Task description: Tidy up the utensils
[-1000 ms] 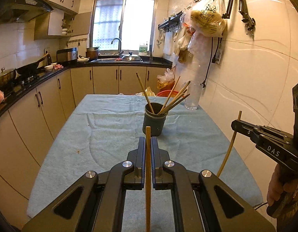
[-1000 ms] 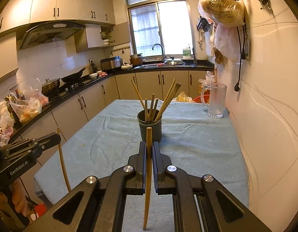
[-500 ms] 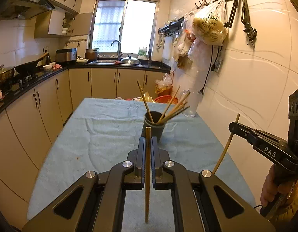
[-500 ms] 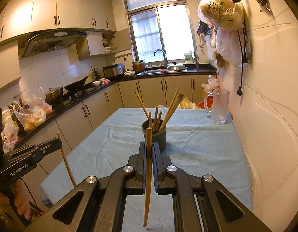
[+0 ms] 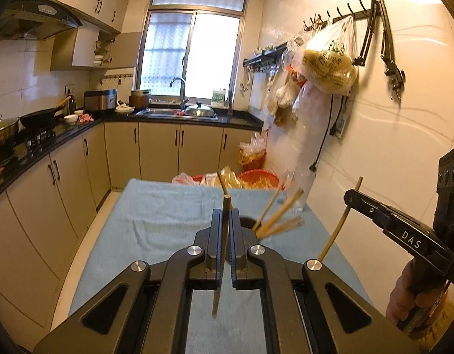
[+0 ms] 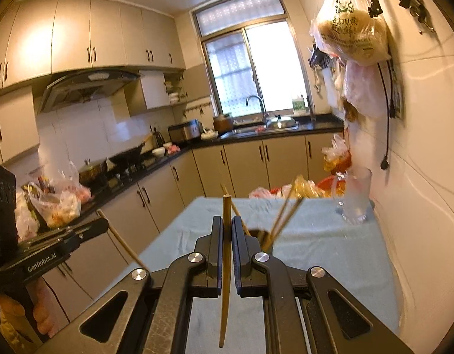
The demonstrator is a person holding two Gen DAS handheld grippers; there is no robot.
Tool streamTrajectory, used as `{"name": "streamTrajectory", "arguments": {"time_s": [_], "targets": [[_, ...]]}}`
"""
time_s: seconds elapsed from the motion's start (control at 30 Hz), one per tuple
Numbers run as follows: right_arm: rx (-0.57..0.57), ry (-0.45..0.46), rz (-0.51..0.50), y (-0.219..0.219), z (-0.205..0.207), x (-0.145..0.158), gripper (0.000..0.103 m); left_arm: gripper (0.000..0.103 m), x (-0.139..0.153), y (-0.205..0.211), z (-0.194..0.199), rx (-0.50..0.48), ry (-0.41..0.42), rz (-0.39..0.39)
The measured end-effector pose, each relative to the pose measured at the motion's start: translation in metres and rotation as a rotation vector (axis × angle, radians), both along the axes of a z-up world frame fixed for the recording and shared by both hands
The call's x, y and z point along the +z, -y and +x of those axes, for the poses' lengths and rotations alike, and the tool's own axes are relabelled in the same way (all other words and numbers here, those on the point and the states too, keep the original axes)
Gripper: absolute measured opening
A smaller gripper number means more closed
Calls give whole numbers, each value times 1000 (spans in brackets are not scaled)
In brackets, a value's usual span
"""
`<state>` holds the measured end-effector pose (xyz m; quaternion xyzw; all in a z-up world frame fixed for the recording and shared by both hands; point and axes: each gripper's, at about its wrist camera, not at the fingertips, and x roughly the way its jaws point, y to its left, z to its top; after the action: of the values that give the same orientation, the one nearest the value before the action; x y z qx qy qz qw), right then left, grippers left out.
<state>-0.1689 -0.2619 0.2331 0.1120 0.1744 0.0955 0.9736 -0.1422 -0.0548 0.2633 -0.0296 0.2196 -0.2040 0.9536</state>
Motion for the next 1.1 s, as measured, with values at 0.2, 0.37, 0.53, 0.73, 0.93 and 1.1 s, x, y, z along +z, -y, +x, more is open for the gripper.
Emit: {"name": "streamTrajectory", "arguments": {"time_s": [0.2,0.37,0.53,0.73,0.93,1.1], "targets": [[-26,60,25,-1,43,26,6,1,28,13,44,16,42,19],[-78,93,3,6,79,40,6,0,38,28,80,9,42,20],[-97,53,21,23,109,33,6,0,9,34,111,24,-25,33],[-118,10,98,52,114,14,6,13,-77,35,149,54,-222,115],[-114,26,153,69,87,16,6,29,-183,42,206,56,-488,236],[-103,41,148,68,71,21,6,29,-225,55,238,48,-575,277]]}}
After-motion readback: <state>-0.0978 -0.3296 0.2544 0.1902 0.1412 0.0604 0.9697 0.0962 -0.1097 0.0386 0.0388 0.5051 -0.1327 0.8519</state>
